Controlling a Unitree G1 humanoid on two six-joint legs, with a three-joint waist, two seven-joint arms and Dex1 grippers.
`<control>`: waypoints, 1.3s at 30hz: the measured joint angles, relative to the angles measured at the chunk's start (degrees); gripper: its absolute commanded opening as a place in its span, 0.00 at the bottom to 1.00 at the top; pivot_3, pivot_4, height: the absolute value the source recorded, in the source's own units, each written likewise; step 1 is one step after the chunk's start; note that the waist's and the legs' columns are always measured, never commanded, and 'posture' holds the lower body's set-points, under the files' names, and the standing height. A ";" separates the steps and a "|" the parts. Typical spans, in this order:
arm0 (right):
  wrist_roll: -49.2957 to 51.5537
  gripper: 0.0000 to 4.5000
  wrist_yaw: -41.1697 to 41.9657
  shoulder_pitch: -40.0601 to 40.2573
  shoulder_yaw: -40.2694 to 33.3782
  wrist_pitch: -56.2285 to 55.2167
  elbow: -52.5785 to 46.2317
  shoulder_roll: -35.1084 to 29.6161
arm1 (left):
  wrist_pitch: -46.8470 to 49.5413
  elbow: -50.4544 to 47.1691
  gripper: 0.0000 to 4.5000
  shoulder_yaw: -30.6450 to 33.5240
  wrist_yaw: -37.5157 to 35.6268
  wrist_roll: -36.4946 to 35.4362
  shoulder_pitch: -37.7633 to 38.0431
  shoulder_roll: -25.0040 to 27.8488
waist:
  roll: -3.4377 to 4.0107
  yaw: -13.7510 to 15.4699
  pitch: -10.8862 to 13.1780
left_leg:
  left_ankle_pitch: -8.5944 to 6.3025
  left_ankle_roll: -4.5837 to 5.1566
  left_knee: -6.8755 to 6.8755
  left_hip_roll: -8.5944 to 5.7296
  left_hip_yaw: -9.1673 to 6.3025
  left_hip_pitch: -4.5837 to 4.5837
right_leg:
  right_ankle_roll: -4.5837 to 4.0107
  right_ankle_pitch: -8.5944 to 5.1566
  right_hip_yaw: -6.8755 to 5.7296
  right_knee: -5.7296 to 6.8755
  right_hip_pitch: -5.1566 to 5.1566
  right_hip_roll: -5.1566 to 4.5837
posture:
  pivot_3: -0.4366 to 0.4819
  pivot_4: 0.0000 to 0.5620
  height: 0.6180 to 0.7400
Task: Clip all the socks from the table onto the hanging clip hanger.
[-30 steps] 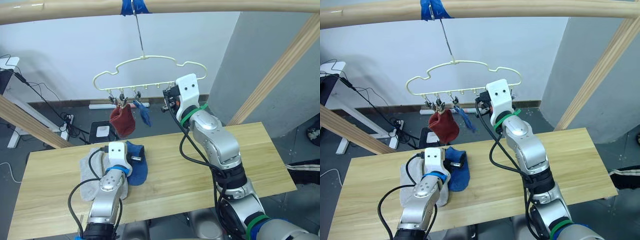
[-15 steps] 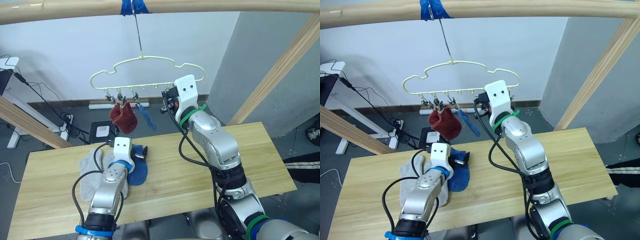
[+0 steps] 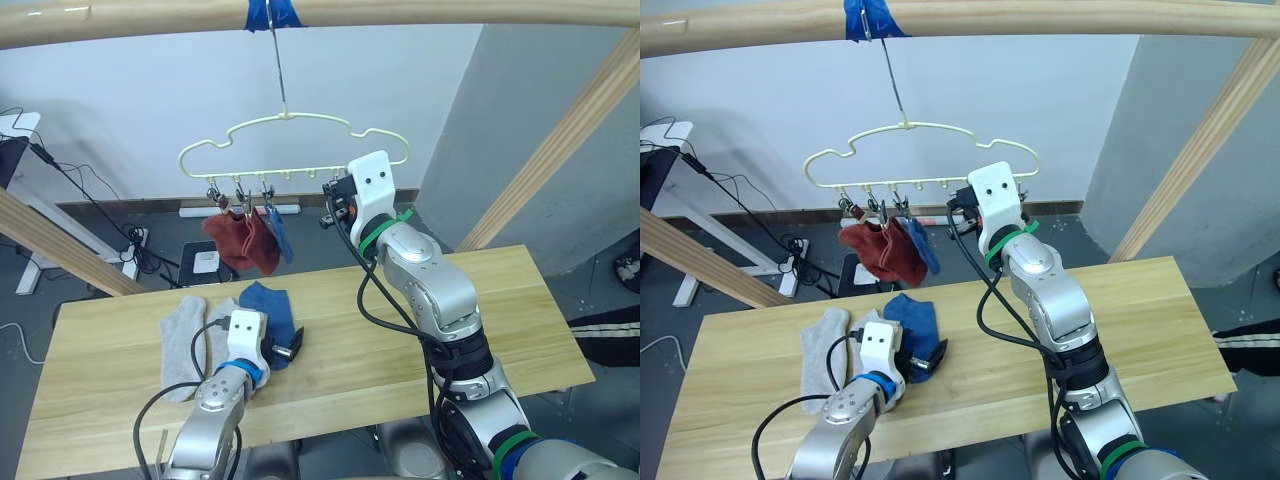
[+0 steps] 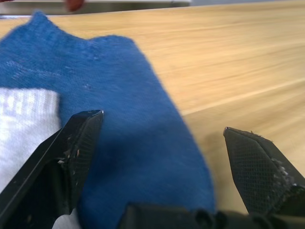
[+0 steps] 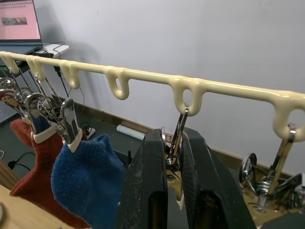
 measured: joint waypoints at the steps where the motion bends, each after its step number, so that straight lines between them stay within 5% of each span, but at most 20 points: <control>1: 0.01 0.02 0.01 0.00 -0.02 0.00 0.00 -0.01 | 0.34 0.83 1.00 -0.11 0.15 0.32 -0.98 -0.05 | 0.00 0.00 0.00 | 0.00 0.00 0.00 0.00 0.01 0.00 | 0.00 0.00 0.00 0.00 0.00 0.00 | 0.23 0.41 0.79; 7: 0.01 0.02 0.02 0.00 -0.04 0.15 0.00 -0.11 | 3.15 0.95 0.96 -1.92 -0.58 1.64 -2.36 1.46 | 0.01 -0.02 -0.01 | 0.00 0.00 -0.04 0.04 -0.01 0.02 | 0.00 0.00 0.01 0.00 0.00 -0.01 | 0.22 0.41 0.79; 23: 0.17 0.02 0.01 0.00 -0.07 0.36 0.00 0.10 | 0.94 0.39 0.00 -1.66 -4.12 1.67 0.19 5.84 | 0.10 -0.01 -0.09 | 0.00 0.00 -0.04 0.06 0.00 0.04 | 0.00 0.00 0.03 -0.01 0.02 -0.05 | 0.23 0.40 0.79; 39: 0.48 0.02 0.00 0.03 -0.18 0.63 -0.02 0.15 | -26.85 -1.69 0.00 -2.04 -17.04 -3.77 4.31 8.62 | 0.10 -0.02 -0.09 | 0.00 0.00 -0.06 0.13 0.03 0.00 | 0.00 0.00 0.04 -0.07 -0.01 -0.11 | 0.23 0.41 0.79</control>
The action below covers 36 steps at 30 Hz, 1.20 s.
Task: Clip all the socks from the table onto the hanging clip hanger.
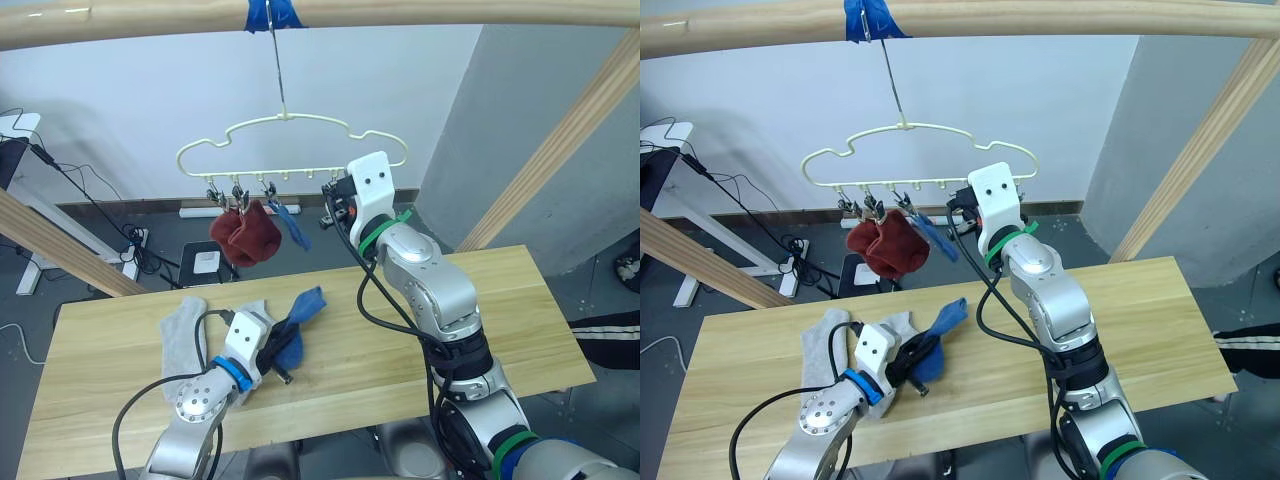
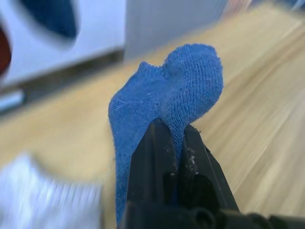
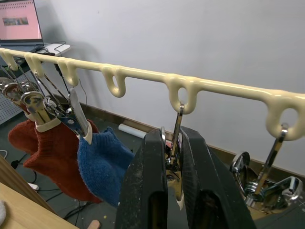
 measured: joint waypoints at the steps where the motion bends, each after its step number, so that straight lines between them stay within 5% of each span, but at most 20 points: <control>1: 0.02 0.02 0.00 0.01 -0.03 0.09 -0.01 0.00 | -0.91 0.00 0.00 0.14 -0.20 -0.16 -0.25 -0.07 | 0.00 -0.01 0.00 | 0.00 0.00 0.00 -0.01 0.00 0.00 | 0.00 0.00 0.00 0.00 0.00 0.01 | 0.23 0.41 0.79; 13: 0.82 0.02 0.02 0.02 -1.11 2.08 -0.77 1.14 | -12.76 0.39 0.00 0.79 4.51 4.72 -6.03 -2.70 | 0.00 -0.02 0.00 | 0.00 0.00 0.00 -0.06 0.00 0.00 | 0.00 0.00 -0.01 0.01 0.01 0.04 | 0.22 0.41 0.79; 36: 2.62 0.02 -0.05 0.06 -1.30 4.73 -1.76 1.92 | -16.18 3.93 0.00 -0.09 8.21 7.52 -10.70 -5.15 | 0.00 -0.04 0.00 | 0.00 0.00 0.01 -0.08 -0.02 0.00 | 0.00 0.00 -0.03 0.03 0.01 0.07 | 0.23 0.40 0.79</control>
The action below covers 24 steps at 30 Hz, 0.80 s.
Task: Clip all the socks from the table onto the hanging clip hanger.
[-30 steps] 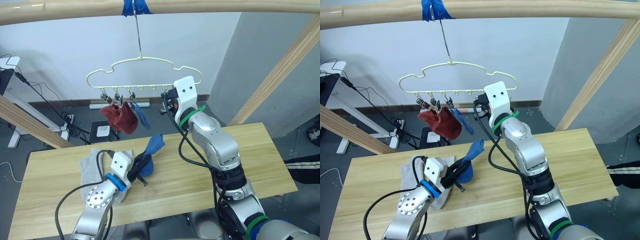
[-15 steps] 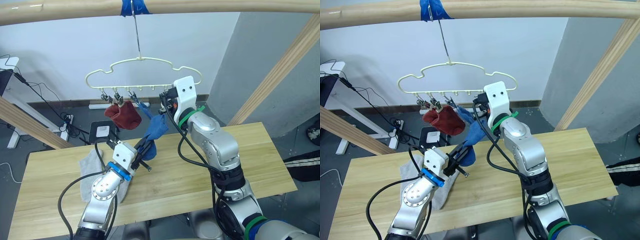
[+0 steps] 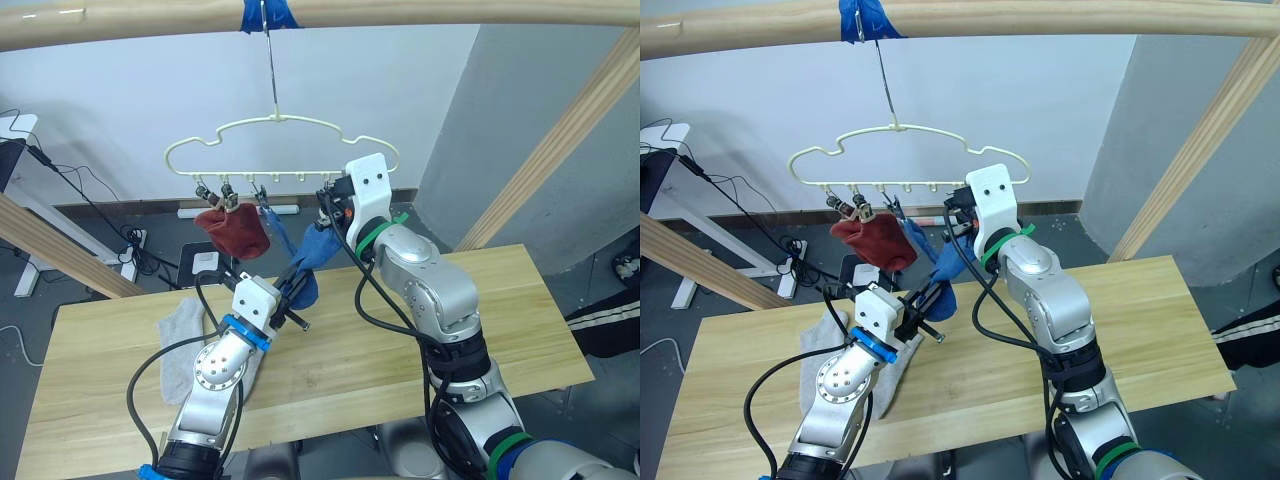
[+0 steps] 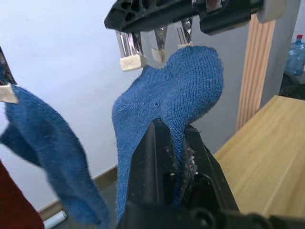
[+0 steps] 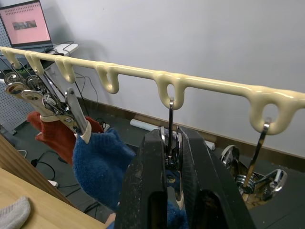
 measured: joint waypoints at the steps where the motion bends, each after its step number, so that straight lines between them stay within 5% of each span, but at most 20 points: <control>1: 0.00 0.02 0.00 0.00 0.01 0.04 -0.02 0.00 | -0.02 0.00 0.00 0.00 0.08 0.01 0.00 -0.02 | 0.00 0.00 0.00 | 0.00 0.00 0.00 0.00 0.00 0.00 | 0.00 0.00 0.00 0.00 0.00 0.00 | 0.23 0.40 0.79; 24: -0.32 0.02 -0.42 -0.01 0.02 -0.05 -0.06 -0.26 | -0.12 -0.02 0.00 -0.63 5.10 2.70 -0.35 -2.24 | 0.00 0.03 0.00 | 0.00 0.00 0.00 -0.02 0.00 0.00 | 0.00 0.00 0.00 0.00 0.00 0.01 | 0.24 0.40 0.79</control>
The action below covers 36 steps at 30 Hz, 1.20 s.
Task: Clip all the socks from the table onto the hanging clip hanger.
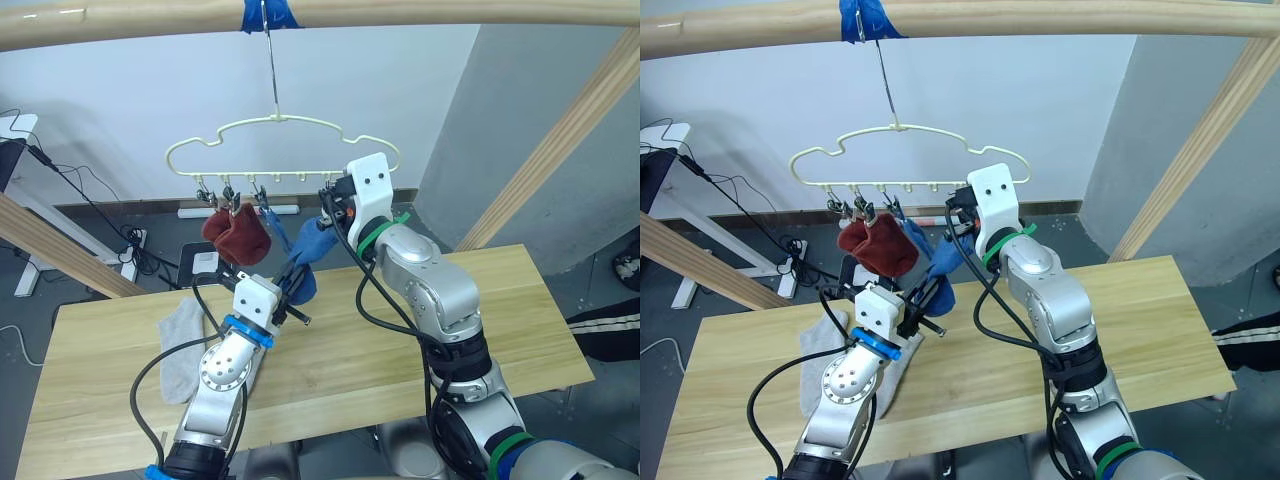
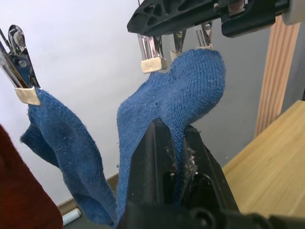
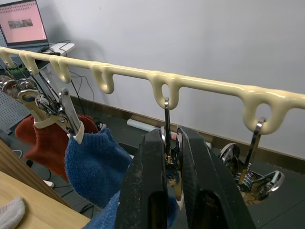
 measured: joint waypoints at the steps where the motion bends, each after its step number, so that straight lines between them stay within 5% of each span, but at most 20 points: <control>1: 0.02 0.02 0.00 0.00 -0.01 0.07 0.00 0.02 | 0.00 0.00 0.00 -0.21 0.07 0.08 -0.27 -0.21 | 0.00 0.00 0.00 | 0.00 0.00 0.00 0.00 0.00 0.00 | 0.00 0.00 -0.01 0.00 0.00 0.00 | 0.24 0.40 0.79; 36: -0.23 0.02 0.01 -0.05 0.44 -0.23 -0.09 -0.88 | 2.83 -0.13 0.00 -0.14 2.98 -0.58 -2.06 -2.81 | -0.01 -0.03 -0.01 | 0.00 0.00 0.00 -0.01 0.00 0.00 | 0.00 0.00 -0.01 0.01 0.01 0.01 | 0.23 0.39 0.79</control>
